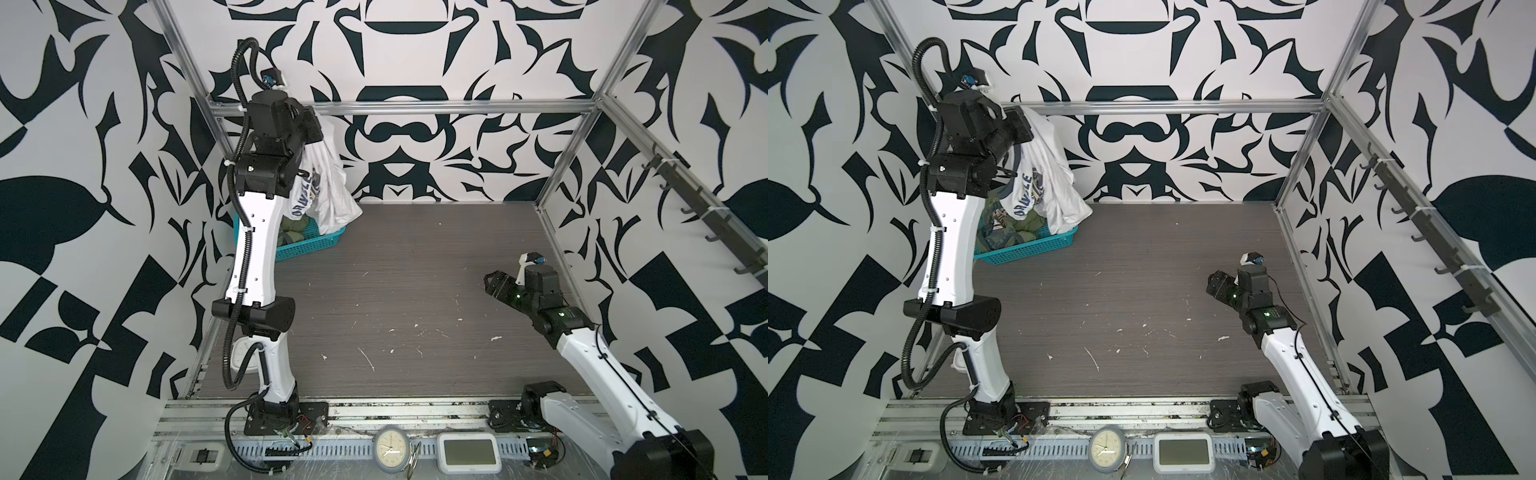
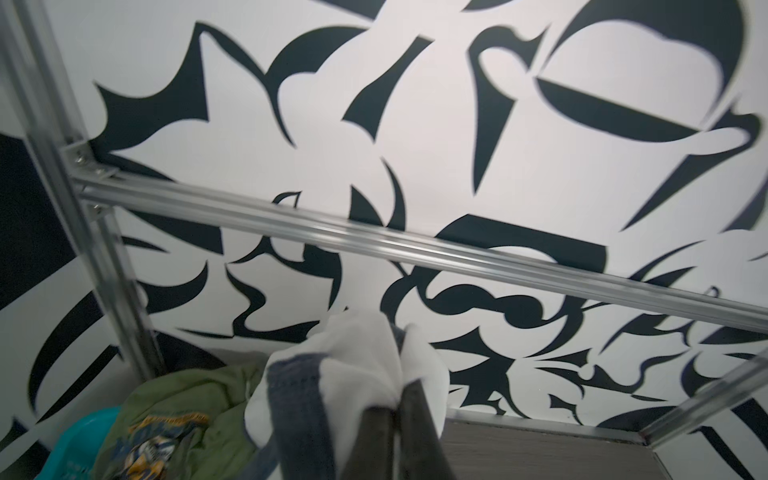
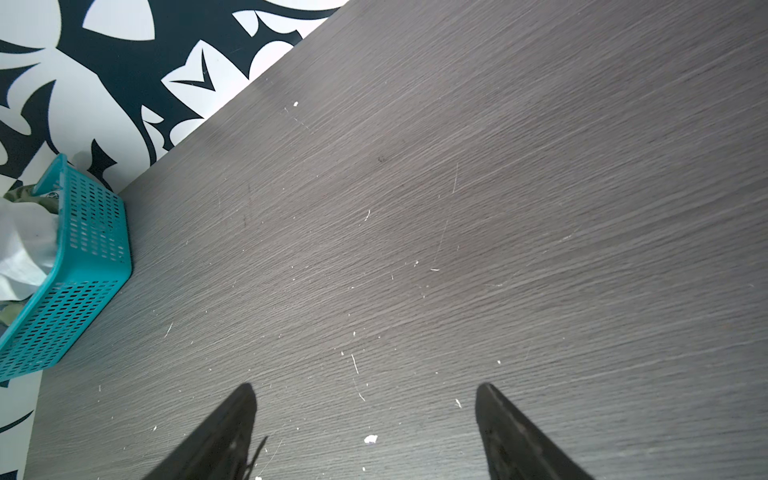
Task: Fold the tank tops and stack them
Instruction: 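Lift the white tank top high out of the basket with the left gripper, then lower the tank top onto the table with the left gripper and release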
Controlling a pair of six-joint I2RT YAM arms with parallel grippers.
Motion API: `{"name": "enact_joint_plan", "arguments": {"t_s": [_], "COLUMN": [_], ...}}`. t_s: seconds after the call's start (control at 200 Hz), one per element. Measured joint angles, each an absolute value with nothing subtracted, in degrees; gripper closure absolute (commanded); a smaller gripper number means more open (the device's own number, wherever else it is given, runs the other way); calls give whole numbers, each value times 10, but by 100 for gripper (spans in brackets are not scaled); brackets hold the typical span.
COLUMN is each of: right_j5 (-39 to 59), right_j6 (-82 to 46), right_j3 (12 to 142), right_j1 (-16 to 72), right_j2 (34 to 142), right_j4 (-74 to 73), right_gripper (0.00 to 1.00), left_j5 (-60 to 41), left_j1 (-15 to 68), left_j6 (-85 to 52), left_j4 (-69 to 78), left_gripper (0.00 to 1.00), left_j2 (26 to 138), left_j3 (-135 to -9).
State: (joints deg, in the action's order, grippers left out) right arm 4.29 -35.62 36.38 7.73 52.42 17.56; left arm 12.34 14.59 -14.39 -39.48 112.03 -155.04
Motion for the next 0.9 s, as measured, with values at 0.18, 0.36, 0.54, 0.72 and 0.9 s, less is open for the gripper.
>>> {"name": "enact_joint_plan", "arguments": {"t_s": [0.18, 0.36, 0.54, 0.72, 0.9], "right_j5": [43, 42, 38, 39, 49], "right_j6": [-356, -348, -334, -325, -319], "right_j3": [364, 369, 392, 398, 398], "right_j1": [77, 77, 77, 77, 77], "right_j2": [519, 495, 478, 475, 498], "right_j4": [178, 194, 210, 217, 220], "right_gripper": [15, 15, 15, 15, 16], "left_j5": [137, 140, 147, 211, 220], "left_j1": [262, 384, 431, 429, 385], "left_j6": [-101, -63, -72, -110, -201], "left_j4": [-327, -288, -270, -244, -204], "left_gripper": [100, 100, 100, 100, 99], "left_j2": [1095, 1085, 1066, 991, 910], "left_j3": [-1563, -1549, -1452, -1194, -872]}}
